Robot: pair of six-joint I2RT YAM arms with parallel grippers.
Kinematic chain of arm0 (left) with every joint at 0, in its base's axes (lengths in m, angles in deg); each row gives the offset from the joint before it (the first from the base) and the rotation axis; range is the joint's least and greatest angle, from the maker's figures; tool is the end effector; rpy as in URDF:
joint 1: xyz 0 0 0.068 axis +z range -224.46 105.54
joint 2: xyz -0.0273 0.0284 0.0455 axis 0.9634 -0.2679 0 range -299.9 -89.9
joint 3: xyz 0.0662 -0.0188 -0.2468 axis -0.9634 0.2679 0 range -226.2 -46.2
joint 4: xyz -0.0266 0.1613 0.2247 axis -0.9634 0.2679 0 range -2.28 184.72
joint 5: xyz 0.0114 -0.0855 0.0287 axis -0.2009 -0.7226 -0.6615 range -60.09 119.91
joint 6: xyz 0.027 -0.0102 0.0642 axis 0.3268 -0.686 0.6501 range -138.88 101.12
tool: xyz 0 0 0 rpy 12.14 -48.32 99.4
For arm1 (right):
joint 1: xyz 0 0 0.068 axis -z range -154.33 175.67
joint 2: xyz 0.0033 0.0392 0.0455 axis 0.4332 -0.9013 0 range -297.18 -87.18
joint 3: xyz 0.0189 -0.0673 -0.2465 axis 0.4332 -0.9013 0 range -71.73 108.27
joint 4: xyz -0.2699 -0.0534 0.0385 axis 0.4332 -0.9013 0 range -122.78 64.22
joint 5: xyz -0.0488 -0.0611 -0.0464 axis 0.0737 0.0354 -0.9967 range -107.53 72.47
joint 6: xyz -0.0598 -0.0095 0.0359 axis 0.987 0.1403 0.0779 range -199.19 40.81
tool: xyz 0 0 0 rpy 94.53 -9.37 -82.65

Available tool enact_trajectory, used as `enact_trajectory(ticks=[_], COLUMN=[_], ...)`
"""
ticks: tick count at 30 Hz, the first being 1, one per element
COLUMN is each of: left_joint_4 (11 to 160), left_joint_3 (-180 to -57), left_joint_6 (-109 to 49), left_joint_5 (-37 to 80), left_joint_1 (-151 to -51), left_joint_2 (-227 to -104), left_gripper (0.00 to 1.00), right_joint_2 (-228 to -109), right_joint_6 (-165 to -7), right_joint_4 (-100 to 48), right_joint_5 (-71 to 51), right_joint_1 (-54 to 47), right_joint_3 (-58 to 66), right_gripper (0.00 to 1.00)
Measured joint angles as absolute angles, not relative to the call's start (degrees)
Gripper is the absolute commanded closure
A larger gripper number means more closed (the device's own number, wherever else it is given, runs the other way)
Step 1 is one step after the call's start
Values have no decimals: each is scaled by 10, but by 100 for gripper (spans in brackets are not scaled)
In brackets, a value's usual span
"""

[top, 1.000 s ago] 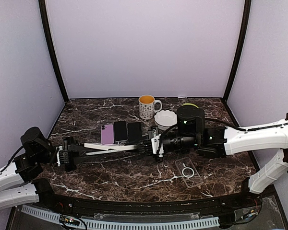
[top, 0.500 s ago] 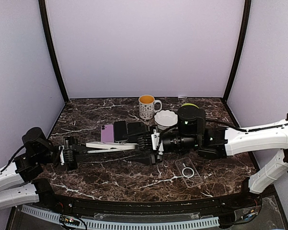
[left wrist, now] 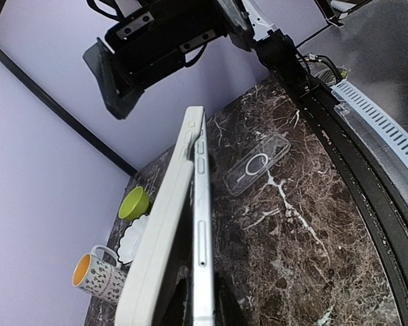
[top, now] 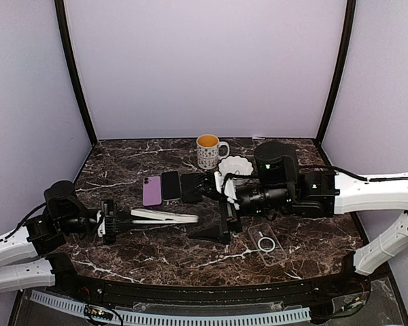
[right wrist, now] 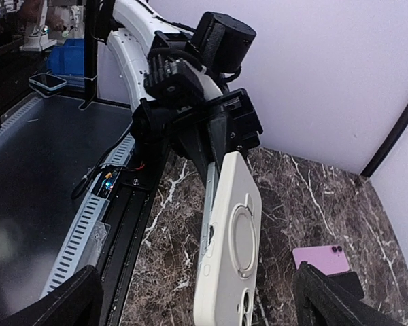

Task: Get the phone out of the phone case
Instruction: Pass from the right arm to the left, then remove the phone case from the phone.

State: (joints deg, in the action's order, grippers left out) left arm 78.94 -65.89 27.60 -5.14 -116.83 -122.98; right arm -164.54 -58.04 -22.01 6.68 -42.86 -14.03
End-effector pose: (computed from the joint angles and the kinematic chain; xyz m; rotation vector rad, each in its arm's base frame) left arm 0.1278 -0.1613 0.2360 1.4434 0.8113 -0.4491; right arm 0.1080 0.3388 0.2878 -1.5663 1.1365 0.9547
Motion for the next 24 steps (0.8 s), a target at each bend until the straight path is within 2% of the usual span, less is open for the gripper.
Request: enact_trajectory(ticks=[10, 17, 24], left_joint_4=[804, 810, 815], left_joint_3=[-674, -690, -695], left_joint_6=[254, 229, 219], left_joint_5=[-54, -54, -54], left_joint_1=[-1168, -1168, -1168], left_joint_2=[-1290, -1323, -1336], left_gripper=[100, 100, 100], right_joint_2=[-1782, -1881, -1925], right_joint_6=[-733, -738, -733], right_joint_4=[-327, -456, -527], right_joint_5=[-21, -68, -85], right_joint_1=[-430, -443, -458], right_joint_3=[108, 210, 254], right_gripper=[8, 21, 34])
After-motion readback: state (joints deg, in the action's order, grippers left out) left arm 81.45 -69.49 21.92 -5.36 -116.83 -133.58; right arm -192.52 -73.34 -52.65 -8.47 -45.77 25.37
